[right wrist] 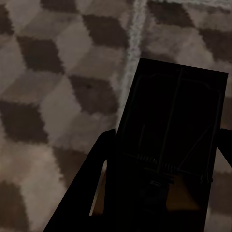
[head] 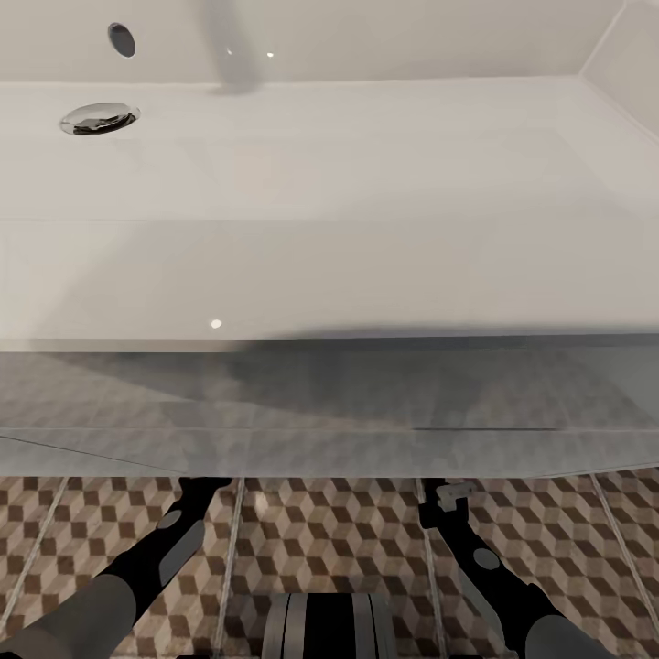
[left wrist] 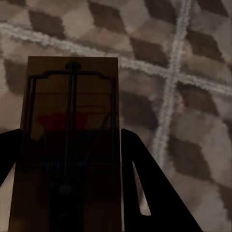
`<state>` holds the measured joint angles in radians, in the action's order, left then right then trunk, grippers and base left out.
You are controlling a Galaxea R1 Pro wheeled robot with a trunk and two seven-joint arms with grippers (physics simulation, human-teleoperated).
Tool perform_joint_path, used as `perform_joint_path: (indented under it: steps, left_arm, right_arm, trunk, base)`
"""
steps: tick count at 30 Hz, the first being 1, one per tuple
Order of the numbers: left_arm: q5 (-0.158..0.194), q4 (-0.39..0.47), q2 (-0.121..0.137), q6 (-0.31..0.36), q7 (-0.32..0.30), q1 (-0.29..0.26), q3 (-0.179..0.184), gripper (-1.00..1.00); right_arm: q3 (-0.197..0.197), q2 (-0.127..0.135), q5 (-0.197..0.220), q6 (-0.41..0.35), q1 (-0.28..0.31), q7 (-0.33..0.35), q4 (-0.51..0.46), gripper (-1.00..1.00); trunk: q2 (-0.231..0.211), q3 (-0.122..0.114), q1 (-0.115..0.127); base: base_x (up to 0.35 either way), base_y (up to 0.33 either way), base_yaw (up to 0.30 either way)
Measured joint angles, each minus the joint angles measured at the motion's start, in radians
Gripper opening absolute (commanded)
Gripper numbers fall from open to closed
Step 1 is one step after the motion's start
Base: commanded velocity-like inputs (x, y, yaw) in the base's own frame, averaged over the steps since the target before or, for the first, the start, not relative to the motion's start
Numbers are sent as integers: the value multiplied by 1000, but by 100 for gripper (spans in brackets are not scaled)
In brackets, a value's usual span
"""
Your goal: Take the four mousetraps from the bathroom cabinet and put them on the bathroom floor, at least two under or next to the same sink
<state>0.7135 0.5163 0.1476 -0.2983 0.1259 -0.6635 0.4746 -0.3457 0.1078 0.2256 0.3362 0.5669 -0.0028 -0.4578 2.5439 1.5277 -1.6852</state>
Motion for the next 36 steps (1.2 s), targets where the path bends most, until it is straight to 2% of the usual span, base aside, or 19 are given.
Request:
perform_joint_path:
  steps: [7,9,11,14,17,23,36]
  left_arm:
    - [-3,-42,-2,0,2,0,3,-100]
    - [-18,-66,-4,0,2,0,7,-100]
    - [-52,-82,-6,0,2,0,9,-100]
    - [-127,-96,-11,0,3,0,9,-100]
    - [-151,-98,-12,0,4,0,8,-100]
    - [-162,-100,-12,-3,4,0,5,-100]
    - [-158,-95,-11,-7,3,0,3,-100]
  right_arm:
    - [1,0,0,0,0,-1,0,-100]
    - [1,0,0,0,0,-1,0,-100]
    - [4,2,0,0,0,-1,-1,-100]
    - [32,14,-1,0,0,0,-13,-100]
    - [61,20,-1,-2,0,5,-33,-100]
    - [77,24,-3,-2,0,9,-45,-100]
    - [77,23,-4,-2,0,10,-48,-100]
  trunk:
    - [0,0,0]
    - [0,0,0]
    - [0,0,0]
    - [0,0,0]
    - [0,0,0]
    - [0,0,0]
    - [0,0,0]
  base:
    - [0,0,0]
    - [0,0,0]
    - [0,0,0]
    - [0,0,0]
    - [0,0,0]
    - [0,0,0]
    - [0,0,0]
